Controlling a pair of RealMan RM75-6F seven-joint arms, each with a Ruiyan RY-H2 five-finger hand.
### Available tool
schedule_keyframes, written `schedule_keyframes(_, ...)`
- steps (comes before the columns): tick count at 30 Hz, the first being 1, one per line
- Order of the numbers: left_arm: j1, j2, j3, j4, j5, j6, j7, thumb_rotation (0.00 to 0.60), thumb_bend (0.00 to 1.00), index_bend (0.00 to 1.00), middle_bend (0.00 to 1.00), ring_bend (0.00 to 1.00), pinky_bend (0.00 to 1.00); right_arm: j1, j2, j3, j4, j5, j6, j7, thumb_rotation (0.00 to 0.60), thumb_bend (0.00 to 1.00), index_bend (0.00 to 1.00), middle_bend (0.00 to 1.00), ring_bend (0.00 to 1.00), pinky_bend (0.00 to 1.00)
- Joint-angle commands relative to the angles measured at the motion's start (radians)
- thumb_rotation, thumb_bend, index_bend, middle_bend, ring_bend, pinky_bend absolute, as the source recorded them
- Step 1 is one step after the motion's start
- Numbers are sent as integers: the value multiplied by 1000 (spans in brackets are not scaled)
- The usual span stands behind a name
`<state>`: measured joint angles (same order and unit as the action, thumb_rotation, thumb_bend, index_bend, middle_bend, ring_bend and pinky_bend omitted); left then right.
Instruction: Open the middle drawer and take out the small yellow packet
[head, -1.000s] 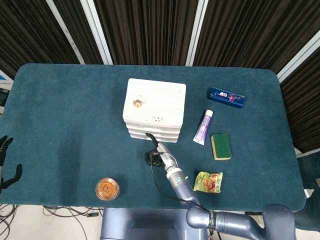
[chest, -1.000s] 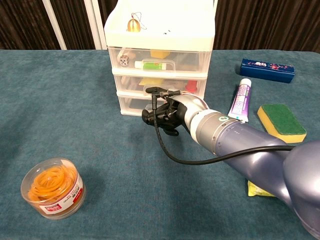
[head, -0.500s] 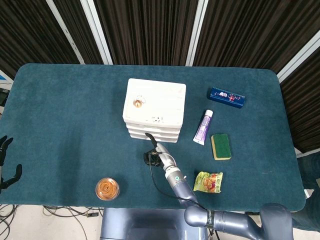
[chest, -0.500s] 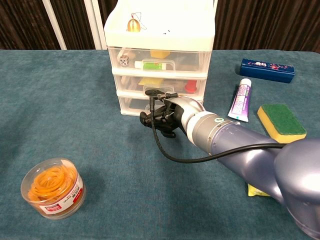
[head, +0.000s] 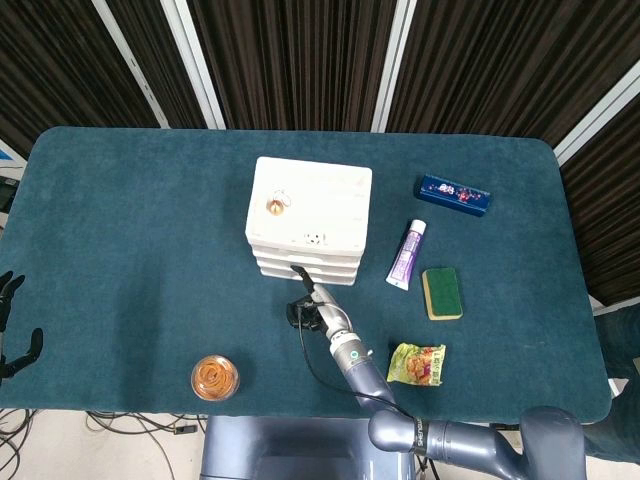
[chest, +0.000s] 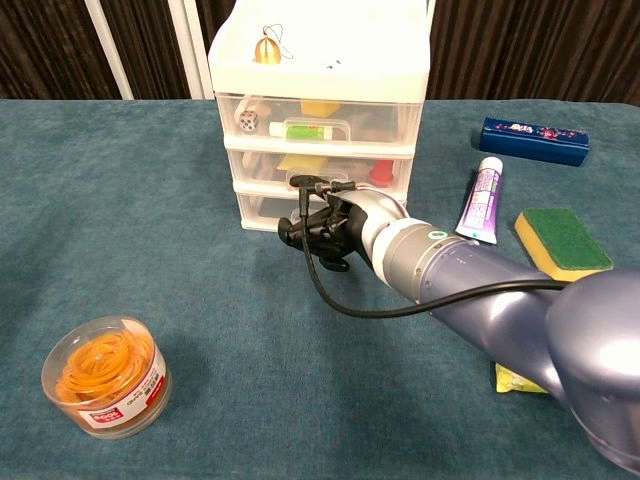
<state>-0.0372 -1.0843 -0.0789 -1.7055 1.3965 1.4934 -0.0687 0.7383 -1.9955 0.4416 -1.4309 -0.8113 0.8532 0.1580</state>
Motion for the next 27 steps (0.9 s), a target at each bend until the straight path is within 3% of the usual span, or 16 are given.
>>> schedule_keyframes(1, 0, 0, 0, 0, 0, 0, 1, 600, 458, 44, 24, 0, 0, 4, -1, 1, 8, -2, -11, 7, 600, 638, 0, 860, 987, 943)
schedule_keyframes(27, 1, -2, -3, -3, -9, 1, 10, 600, 458, 44, 24, 0, 0, 14, 13, 5, 23, -23, -73, 74, 600, 639, 0, 860, 986, 944)
